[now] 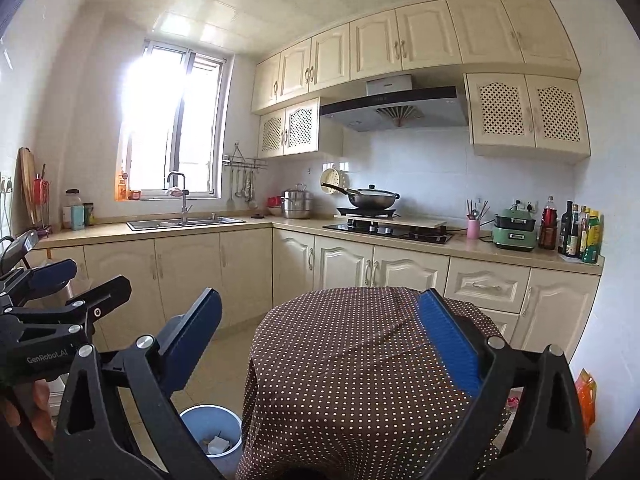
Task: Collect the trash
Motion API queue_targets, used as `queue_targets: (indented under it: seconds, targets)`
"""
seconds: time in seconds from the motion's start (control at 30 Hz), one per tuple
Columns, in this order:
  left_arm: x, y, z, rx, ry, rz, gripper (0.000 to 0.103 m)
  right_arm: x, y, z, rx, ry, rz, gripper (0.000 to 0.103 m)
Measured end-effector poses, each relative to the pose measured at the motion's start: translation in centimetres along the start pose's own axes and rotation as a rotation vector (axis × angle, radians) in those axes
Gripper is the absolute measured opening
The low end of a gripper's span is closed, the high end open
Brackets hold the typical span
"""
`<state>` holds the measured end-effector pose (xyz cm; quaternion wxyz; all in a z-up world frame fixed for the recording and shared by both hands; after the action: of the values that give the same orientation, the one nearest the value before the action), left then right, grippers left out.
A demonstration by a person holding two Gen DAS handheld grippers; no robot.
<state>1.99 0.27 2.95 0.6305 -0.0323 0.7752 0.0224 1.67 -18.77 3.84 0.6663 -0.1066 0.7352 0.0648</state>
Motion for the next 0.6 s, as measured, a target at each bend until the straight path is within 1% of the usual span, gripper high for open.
queue_targets:
  seconds: [0.2, 0.4, 0.6]
  targets:
    - [0.23, -0.24, -0.31, -0.001, -0.010, 0.005, 0.096, 0.19, 0.43, -0.22, 0.014, -0.009, -0.014, 0.095]
    - [0.30, -0.10, -0.57, -0.010, -0.012, 0.007, 0.096, 0.50, 0.41, -0.41, 0.022, -0.004, -0.015, 0.095]
    - [0.51, -0.42, -0.37, -0.003, -0.011, 0.020, 0.096, 0.57, 0.67, -0.48, 0.023, 0.003, -0.020, 0.095]
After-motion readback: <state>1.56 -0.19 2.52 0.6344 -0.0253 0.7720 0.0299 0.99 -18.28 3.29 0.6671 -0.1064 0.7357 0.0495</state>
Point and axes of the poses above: each gripper's, at about its wrist camera, not at the fingertips, and z roughly the way its jaws point, y to its left, x to its underside, the point moved 6 cm from there along z, roughly the way its jaws point, and after that the axes turned 2 degrees about -x, right-handed, at the moved point
